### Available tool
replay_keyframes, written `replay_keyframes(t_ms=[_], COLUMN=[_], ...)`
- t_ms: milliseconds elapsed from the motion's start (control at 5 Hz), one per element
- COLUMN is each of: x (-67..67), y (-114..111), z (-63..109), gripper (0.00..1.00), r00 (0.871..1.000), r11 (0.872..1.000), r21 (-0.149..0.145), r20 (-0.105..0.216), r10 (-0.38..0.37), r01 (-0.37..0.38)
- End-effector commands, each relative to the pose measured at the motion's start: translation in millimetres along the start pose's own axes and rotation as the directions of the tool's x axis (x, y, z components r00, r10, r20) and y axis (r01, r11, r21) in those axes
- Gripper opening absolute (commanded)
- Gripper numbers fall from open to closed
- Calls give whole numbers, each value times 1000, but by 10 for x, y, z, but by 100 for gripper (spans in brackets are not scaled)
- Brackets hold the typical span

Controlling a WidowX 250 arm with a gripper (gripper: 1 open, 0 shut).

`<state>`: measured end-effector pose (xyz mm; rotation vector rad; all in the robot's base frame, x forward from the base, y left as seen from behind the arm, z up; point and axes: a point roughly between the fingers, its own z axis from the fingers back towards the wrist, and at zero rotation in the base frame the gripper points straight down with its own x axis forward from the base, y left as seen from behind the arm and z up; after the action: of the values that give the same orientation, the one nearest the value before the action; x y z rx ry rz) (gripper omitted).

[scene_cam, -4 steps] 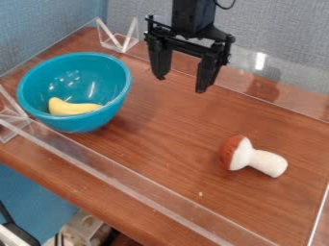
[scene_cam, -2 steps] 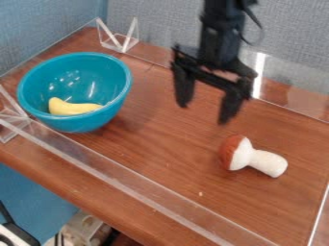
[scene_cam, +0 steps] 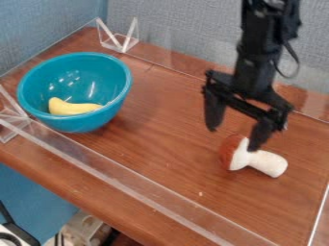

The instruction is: Put the mushroom in the blue bowl

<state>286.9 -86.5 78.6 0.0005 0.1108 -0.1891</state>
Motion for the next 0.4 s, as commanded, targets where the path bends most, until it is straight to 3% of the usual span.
replay_keyframes(t_ms=[0, 200], x=[53, 81], y=[-80, -78], z=[5, -92], gripper=[100, 100], r00=[999, 1000], r11=[1000, 1000], r21=[2, 8], r20=[35, 26], r10=[-9, -9], r01=[9, 8])
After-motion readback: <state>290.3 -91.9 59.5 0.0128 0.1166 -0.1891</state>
